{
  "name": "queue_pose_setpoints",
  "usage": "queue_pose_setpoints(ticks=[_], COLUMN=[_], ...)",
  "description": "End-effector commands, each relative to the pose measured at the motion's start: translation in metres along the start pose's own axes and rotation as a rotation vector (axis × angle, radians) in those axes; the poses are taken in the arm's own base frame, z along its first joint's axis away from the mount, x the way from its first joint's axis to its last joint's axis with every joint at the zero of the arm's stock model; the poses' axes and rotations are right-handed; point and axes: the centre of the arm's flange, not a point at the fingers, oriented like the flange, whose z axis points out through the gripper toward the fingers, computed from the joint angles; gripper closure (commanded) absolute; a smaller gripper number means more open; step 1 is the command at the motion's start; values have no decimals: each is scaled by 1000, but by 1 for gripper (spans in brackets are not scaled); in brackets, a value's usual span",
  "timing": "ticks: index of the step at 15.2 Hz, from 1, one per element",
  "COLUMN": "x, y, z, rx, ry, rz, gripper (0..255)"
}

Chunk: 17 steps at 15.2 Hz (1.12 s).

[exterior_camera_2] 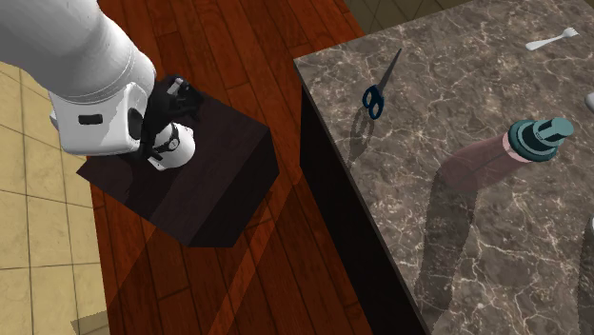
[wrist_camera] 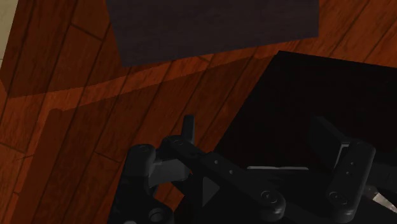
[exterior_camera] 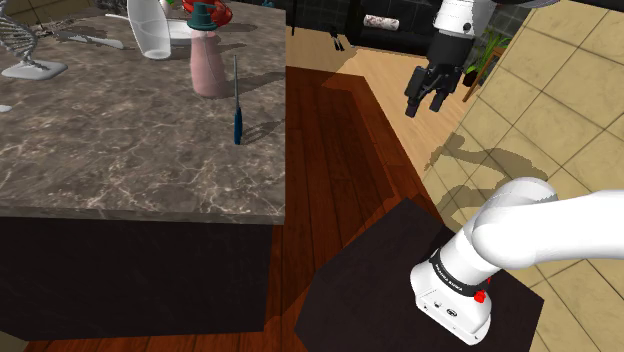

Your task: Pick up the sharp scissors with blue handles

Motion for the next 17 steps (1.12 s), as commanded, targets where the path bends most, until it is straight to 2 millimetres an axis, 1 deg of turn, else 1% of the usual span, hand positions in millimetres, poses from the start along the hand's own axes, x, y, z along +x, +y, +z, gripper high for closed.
queue_pose_setpoints(ticks=[1,9,17], x=[0,23,58], y=[0,-102,-200], z=[0,8,15], rx=[0,-7,-15], ry=[0,58,115], rz=[0,123,245], gripper=[0,0,0])
